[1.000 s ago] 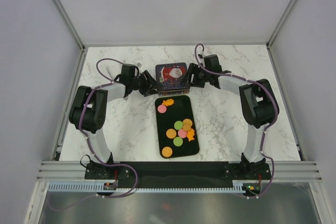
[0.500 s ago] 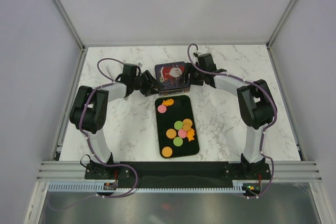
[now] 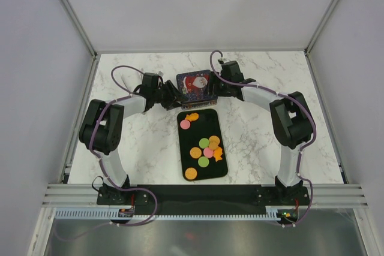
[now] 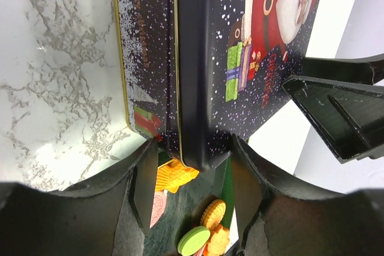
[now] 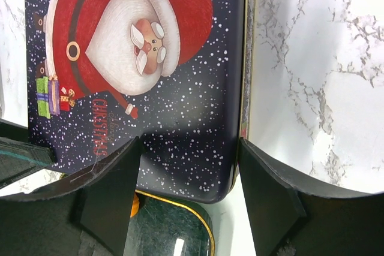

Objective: Pack the cookies

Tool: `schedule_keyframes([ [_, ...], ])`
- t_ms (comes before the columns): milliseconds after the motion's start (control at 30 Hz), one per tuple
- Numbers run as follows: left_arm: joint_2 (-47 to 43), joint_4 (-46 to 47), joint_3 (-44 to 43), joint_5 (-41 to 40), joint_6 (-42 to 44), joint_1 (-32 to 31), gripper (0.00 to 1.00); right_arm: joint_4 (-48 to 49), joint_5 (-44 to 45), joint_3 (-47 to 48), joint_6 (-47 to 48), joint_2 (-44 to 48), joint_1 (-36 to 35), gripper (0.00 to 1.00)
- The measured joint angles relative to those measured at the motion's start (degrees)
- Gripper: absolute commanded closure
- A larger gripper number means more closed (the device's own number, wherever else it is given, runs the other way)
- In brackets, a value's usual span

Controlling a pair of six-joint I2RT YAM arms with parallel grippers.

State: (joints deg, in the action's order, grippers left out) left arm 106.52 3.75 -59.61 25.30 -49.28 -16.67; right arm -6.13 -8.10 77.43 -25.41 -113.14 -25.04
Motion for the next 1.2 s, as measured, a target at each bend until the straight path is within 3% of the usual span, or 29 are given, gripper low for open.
schedule_keyframes([
  [333,-0.90,-0.46,-0.22,-2.58,1.07,-1.22,0.97,-5.31,3.13,0.15,1.62,2.29,-1.09,0.25],
  [700,-1.16,-7.80,-4.70,-4.50,4.85,-2.08,0.84,-10.84,1.11,3.67,1.68,2.69,-0.28,0.25],
  [933,-1.44,-12.48,-6.71,-4.44,6.56,-2.08,0.70,-11.50,-1.86,7.23,1.66,4.33,0.09,0.26],
  [1200,-3.52,-18.23,-8.17,-4.33,9.29,-1.03,0.65,-10.95,-7.96,10.08,0.07,4.35,0.09,0.32],
])
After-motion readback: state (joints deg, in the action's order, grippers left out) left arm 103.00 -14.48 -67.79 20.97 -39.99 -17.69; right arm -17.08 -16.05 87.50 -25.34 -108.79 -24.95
